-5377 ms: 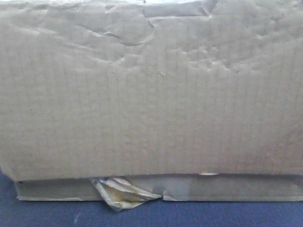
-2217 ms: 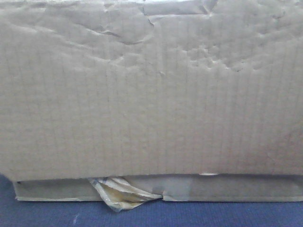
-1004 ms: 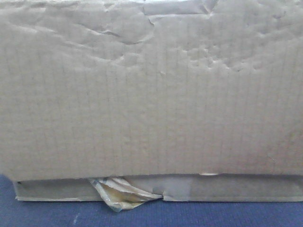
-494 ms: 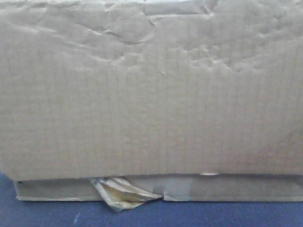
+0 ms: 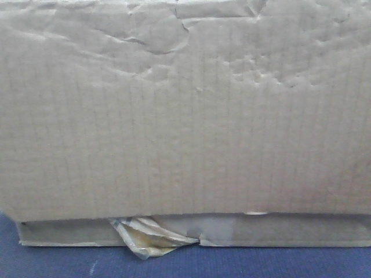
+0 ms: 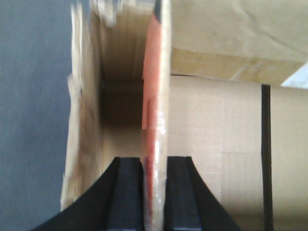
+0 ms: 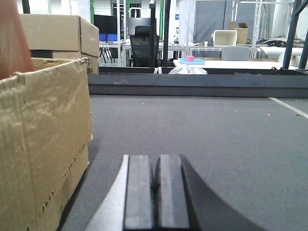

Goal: Stack two boxes on right shelf middle

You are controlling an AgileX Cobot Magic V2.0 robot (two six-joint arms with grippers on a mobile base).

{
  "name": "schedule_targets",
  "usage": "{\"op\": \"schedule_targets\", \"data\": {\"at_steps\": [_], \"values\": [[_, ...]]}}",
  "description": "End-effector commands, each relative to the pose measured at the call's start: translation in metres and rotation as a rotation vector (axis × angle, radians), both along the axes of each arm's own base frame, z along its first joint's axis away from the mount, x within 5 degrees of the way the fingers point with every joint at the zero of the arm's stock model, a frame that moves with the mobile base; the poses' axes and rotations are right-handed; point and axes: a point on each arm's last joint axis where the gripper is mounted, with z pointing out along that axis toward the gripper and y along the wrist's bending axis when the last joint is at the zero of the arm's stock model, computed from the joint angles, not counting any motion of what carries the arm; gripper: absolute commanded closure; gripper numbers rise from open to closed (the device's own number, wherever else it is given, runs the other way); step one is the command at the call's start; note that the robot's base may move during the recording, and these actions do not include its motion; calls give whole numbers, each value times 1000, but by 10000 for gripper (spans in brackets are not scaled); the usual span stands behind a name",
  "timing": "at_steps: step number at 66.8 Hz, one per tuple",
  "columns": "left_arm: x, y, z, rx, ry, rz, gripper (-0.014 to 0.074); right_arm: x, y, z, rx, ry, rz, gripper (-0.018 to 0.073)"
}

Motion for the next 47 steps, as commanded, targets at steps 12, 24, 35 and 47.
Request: {"op": "schedule_targets", "data": {"at_steps": [12,24,35,47], "values": [[-3,-8,-34,-17,106,-6,707,0,0,1,-4,-17,-4,727],[0,-13,-39,-36,110,-19,697,0,0,1,-4,-17,-4,727],[-1,-11,-41,-12,123,-9,496,0,0,1,-4,-17,-4,727],[0,-7,-41,23,117,4,274,0,0,1,-4,-17,-4,727]]}}
